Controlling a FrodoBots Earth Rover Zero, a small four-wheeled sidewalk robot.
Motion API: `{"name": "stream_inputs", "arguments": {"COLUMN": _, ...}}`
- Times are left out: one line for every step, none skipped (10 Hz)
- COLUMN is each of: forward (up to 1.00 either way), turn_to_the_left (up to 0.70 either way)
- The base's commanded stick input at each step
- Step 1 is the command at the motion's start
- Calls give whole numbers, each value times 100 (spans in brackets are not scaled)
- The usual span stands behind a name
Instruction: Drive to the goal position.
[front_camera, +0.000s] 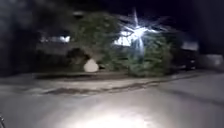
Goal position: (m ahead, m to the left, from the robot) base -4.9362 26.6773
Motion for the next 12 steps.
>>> {"name": "stream_inputs", "arguments": {"forward": -90, "turn_to_the_left": -35}}
{"name": "stream_inputs", "arguments": {"forward": -91, "turn_to_the_left": -35}}
{"name": "stream_inputs", "arguments": {"forward": -91, "turn_to_the_left": -36}}
{"name": "stream_inputs", "arguments": {"forward": -92, "turn_to_the_left": -36}}
{"name": "stream_inputs", "arguments": {"forward": -92, "turn_to_the_left": -36}}
{"name": "stream_inputs", "arguments": {"forward": -92, "turn_to_the_left": -36}}
{"name": "stream_inputs", "arguments": {"forward": -92, "turn_to_the_left": -36}}
{"name": "stream_inputs", "arguments": {"forward": -92, "turn_to_the_left": -36}}
{"name": "stream_inputs", "arguments": {"forward": -92, "turn_to_the_left": -35}}
{"name": "stream_inputs", "arguments": {"forward": -26, "turn_to_the_left": 4}}
{"name": "stream_inputs", "arguments": {"forward": -3, "turn_to_the_left": 4}}
{"name": "stream_inputs", "arguments": {"forward": 12, "turn_to_the_left": 4}}
